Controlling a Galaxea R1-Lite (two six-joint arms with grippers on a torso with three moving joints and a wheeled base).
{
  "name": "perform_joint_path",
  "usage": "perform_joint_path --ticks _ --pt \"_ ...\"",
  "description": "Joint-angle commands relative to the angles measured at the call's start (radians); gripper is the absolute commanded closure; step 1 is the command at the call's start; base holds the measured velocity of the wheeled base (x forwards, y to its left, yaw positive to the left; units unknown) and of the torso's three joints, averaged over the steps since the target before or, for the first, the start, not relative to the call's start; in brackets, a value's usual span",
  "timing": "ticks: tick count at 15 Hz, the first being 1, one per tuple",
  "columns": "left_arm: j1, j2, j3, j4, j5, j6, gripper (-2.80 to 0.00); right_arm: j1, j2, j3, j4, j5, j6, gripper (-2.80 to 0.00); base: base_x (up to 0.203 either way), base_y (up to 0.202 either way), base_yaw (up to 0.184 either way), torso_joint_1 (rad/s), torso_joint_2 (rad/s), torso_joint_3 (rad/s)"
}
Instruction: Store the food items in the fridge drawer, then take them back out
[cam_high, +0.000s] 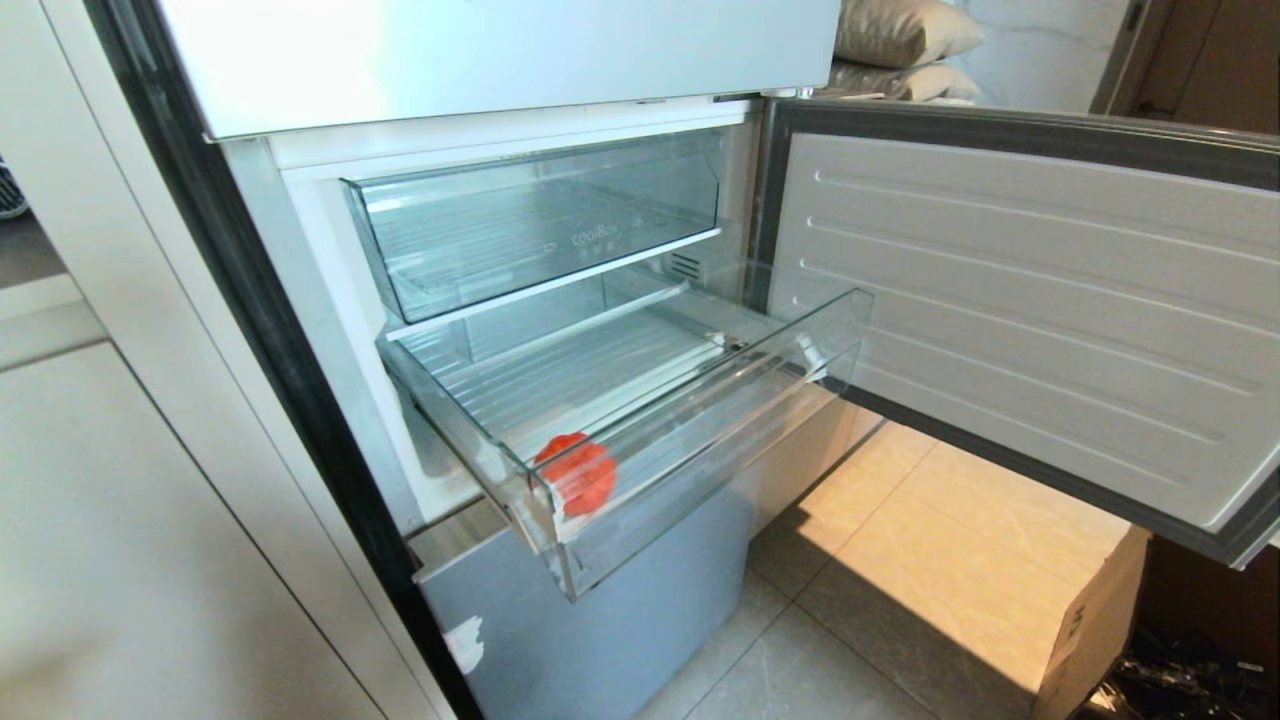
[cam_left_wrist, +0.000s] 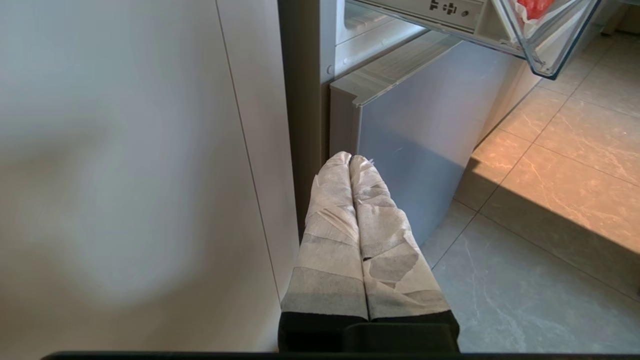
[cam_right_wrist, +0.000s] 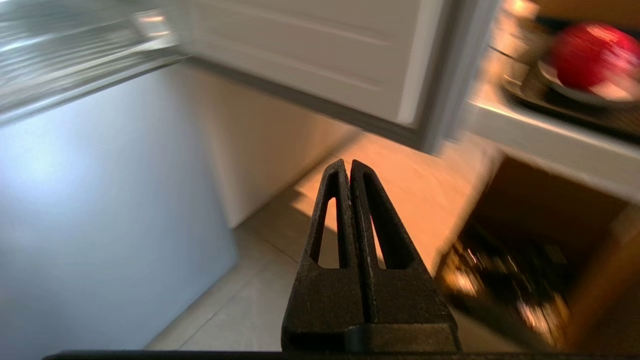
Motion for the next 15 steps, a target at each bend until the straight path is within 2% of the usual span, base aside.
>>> perform_joint_path --ticks 1,3,5,6,7,9,10,15 --pt "0.000 0.000 0.000 0.000 0.000 0.000 0.00 -0.186 0.265 -0.074 -0.006 -0.024 0.062 0.00 0.000 0.000 0.000 0.000 0.00 0.000" --pt "0.000 0.000 0.000 0.000 0.000 0.000 0.00 -0.425 0.400 -0.094 -0.065 0.017 0.094 0.00 0.000 0.000 0.000 0.000 0.00 0.000" --pt "0.000 0.000 0.000 0.000 0.000 0.000 0.00 -0.672 0.564 -0.105 -0.181 0.133 0.107 0.00 0.000 0.000 0.000 0.000 0.00 0.000" --pt "0.000 0.000 0.000 0.000 0.000 0.000 0.00 -0.767 0.653 -0.113 -0.239 0.202 0.109 0.00 0.000 0.000 0.000 0.000 0.00 0.000" --pt "0.000 0.000 0.000 0.000 0.000 0.000 0.00 -0.830 0.739 -0.125 -0.298 0.259 0.111 0.00 0.000 0.000 0.000 0.000 0.00 0.000" --pt "0.000 0.000 0.000 0.000 0.000 0.000 0.00 -0.882 0.883 -0.147 -0.403 0.317 0.115 0.00 0.000 0.000 0.000 0.000 0.00 0.000" --pt "0.000 0.000 0.000 0.000 0.000 0.000 0.00 -0.894 0.956 -0.155 -0.453 0.330 0.115 -2.80 0.000 0.000 0.000 0.000 0.00 0.000" --pt "0.000 0.000 0.000 0.000 0.000 0.000 0.00 -0.943 1.228 -0.204 -0.710 0.333 0.124 -2.80 0.000 0.000 0.000 0.000 0.00 0.000"
